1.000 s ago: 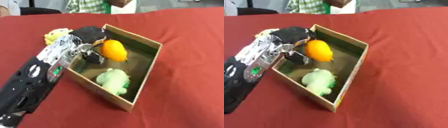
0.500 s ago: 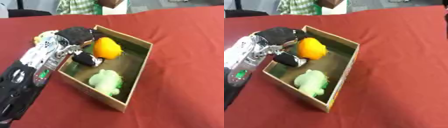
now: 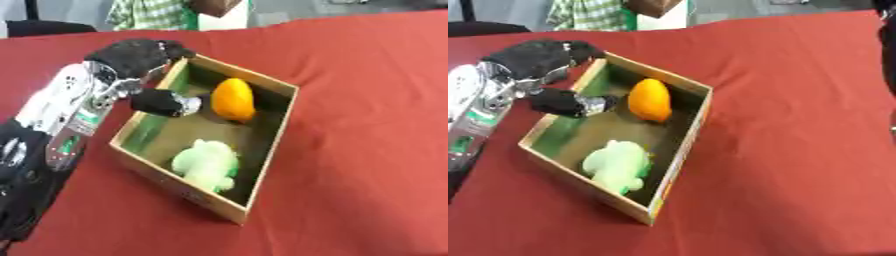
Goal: Pick up objects on the table and place them in the box.
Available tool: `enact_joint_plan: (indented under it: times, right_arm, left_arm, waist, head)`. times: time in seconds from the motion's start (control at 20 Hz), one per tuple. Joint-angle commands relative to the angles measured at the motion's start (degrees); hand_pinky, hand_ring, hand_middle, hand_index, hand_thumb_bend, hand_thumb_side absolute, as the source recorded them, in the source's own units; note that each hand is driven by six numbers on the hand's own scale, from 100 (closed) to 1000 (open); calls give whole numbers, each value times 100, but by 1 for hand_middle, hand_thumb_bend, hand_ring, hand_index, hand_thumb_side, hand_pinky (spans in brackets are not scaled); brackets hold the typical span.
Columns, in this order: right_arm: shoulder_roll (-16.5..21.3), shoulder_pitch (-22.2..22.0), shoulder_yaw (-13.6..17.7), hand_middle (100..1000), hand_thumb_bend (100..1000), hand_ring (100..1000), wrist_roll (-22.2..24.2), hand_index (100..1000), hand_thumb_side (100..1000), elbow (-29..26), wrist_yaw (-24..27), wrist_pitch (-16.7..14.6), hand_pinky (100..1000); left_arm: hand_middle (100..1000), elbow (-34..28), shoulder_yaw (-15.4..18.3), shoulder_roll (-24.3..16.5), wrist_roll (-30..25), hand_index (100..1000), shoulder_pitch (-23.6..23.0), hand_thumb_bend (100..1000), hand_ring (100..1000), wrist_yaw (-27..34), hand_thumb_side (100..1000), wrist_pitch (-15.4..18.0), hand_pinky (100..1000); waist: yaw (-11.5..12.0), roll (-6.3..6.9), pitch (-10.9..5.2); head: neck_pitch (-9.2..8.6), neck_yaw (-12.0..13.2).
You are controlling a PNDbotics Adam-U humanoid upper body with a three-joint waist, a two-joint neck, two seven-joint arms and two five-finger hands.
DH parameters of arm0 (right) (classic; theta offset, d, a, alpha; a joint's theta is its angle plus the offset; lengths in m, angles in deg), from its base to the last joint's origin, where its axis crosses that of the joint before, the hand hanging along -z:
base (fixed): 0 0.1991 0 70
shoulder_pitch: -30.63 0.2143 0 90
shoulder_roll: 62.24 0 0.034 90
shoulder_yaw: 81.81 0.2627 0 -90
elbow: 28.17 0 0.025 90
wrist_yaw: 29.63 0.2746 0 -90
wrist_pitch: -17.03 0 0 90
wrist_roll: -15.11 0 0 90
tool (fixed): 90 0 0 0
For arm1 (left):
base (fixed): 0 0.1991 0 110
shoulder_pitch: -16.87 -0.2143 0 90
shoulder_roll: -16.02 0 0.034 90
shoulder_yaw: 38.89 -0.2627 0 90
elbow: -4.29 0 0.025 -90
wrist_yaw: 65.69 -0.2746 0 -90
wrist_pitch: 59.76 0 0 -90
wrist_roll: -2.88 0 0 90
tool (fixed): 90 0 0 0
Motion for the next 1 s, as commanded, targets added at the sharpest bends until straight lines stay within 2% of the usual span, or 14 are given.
enact_joint_plan:
  times: [0.05, 0.25, 0.35, 0.6, 0.7, 1.0]
  right_arm:
    - [70, 38, 83, 774, 100, 825, -35, 926, 876, -92, -20, 11, 897]
    - [78, 41, 98, 774, 100, 825, -53, 927, 876, -92, -24, 7, 897]
    - [86, 44, 113, 774, 100, 825, -67, 927, 876, -92, -27, -5, 897]
    - [98, 40, 130, 773, 100, 825, -84, 927, 876, -92, -46, -20, 897]
    - [103, 37, 133, 773, 100, 825, -84, 927, 875, -92, -57, -21, 898]
    - [114, 48, 113, 773, 100, 825, -54, 927, 876, -92, -74, -21, 898]
  left_arm:
    - [864, -330, 359, -281, 398, 967, 123, 299, 845, 373, 1000, -213, 695]
    - [841, -600, 686, -535, 837, 950, 80, 256, 818, 874, 994, -436, 666]
    - [837, -737, 849, -689, 1097, 938, 20, 273, 812, 1100, 956, -518, 660]
    - [850, -845, 1121, -1071, 1607, 946, -110, 281, 820, 1201, 903, -658, 670]
    - [883, -724, 1149, -1239, 1449, 981, -147, 264, 844, 1127, 893, -629, 698]
    - [945, 69, 1215, -1563, 507, 1000, -39, 355, 904, 803, 874, -402, 771]
  waist:
    - [3, -17, -129]
    - [17, -6, -109]
    - [26, -2, -88]
    - [16, 6, -38]
    - [1, 12, -23]
    - [-80, 40, 0]
  head:
    - [-49, 33]
    - [-17, 164]
    - [-20, 201]
    - [-59, 223]
    - [-76, 215]
    - [-130, 205]
